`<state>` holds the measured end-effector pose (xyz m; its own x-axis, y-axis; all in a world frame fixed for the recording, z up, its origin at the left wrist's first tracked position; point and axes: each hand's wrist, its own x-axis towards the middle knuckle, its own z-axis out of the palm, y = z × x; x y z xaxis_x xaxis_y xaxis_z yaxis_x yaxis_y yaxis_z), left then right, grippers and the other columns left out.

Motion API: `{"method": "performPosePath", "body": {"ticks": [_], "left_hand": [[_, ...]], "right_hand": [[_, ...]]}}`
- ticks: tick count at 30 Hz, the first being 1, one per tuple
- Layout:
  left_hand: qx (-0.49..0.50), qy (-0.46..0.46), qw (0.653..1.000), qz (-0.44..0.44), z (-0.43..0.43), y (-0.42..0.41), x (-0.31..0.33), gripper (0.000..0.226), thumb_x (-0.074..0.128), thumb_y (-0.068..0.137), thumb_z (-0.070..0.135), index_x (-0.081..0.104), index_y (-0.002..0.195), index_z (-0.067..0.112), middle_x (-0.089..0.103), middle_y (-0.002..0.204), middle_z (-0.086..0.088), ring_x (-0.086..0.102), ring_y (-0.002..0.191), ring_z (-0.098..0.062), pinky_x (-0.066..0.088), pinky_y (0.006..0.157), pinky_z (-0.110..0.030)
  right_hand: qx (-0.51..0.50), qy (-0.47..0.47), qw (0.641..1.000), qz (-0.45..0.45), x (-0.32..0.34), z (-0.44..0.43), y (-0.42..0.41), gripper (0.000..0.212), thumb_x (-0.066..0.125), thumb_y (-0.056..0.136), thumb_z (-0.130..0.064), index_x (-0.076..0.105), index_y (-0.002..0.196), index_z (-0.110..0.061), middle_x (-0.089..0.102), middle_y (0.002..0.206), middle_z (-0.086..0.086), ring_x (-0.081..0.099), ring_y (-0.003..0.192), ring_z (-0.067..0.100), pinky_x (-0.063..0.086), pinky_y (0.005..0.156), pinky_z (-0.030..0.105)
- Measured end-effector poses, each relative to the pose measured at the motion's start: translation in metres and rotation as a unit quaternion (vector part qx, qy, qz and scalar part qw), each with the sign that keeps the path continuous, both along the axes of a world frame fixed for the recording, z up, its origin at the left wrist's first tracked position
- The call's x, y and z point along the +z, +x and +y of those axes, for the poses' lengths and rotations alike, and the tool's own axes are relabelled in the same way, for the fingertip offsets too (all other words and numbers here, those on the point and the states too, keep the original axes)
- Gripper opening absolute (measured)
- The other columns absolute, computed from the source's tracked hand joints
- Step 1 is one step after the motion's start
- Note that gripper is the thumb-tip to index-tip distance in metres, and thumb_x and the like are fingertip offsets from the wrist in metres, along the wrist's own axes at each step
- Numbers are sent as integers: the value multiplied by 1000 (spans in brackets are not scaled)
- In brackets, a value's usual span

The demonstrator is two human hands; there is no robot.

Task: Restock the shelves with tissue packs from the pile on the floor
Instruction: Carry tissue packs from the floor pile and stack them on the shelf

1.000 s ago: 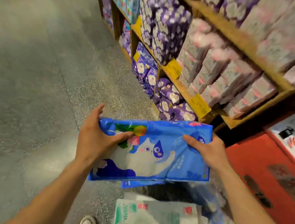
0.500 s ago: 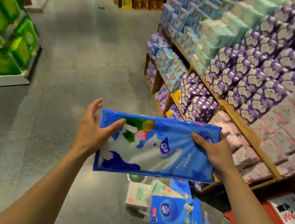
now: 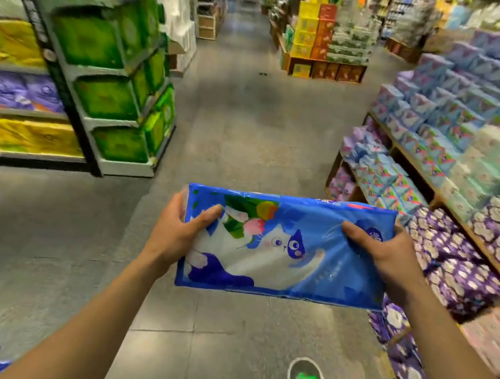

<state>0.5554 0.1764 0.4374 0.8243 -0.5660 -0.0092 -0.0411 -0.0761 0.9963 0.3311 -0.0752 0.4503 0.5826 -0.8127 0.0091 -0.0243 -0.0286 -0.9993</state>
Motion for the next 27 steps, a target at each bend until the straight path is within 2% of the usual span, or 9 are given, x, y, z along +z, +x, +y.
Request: {"method": "performPosePath", "body": {"ticks": [5,8,10,12,15,20,22,25,27], "left_hand": [[45,-15,999,-10,14,90,6,53,82,75,47,58,114,19,75,100,-4,75,86,-21,62,71,-36],[86,-19,996,-11,16,158,4,57,84,74,49,58,115,19,76,103,-6,75,91,-25,62,76,-43],[120,-14,992,-21,20,204,3,62,82,68,55,59,114,20,76,103,-6,75,92,-27,61,77,-46],[155,-8,988,-22,25,248,10,68,80,64,60,58,115,20,76,103,-5,75,90,-26,61,74,-44],[208,-11,977,-36,37,312,25,63,82,73,54,56,118,19,75,102,-5,75,86,-22,61,68,-36],[287,-26,957,-24,75,414,31,53,74,78,44,54,118,15,76,100,-7,75,85,-24,62,68,-39],[312,-35,949,-19,94,457,28,52,75,79,42,54,118,15,76,101,-7,76,85,-25,62,70,-42],[341,-47,939,-18,127,530,19,46,74,82,37,55,117,16,76,100,-7,76,86,-26,62,68,-39],[360,-54,931,-20,152,584,16,40,74,85,32,55,117,17,77,100,-6,76,86,-25,62,67,-36]], "right_hand": [[92,-13,996,-14,1,-14,117,54,90,62,-36,72,105,-10,79,98,9,74,78,16,62,66,28],[143,-8,990,-14,-10,-31,202,87,95,53,-57,67,120,-9,77,110,11,74,92,23,62,79,39],[179,-6,984,-11,-12,-40,264,95,92,50,-66,64,123,-11,75,115,13,72,98,26,60,90,50],[215,-9,977,-7,-6,-47,330,90,90,53,-66,64,122,-13,75,115,10,72,99,25,58,92,51],[261,-30,965,-15,12,-46,430,85,88,55,-65,64,120,-16,75,114,6,73,101,24,58,89,46],[348,-61,935,-22,27,-21,593,65,83,72,-53,66,121,-15,76,113,9,73,100,27,59,85,43],[379,-71,922,-23,24,-4,657,54,84,79,-46,68,119,-13,76,111,10,74,96,24,60,76,35],[401,-69,913,-28,14,30,756,50,78,78,-42,68,118,-14,78,106,5,75,90,18,57,66,22],[409,-72,909,-28,8,58,825,51,81,76,-45,69,117,-16,78,104,1,75,90,16,57,66,22]]}}
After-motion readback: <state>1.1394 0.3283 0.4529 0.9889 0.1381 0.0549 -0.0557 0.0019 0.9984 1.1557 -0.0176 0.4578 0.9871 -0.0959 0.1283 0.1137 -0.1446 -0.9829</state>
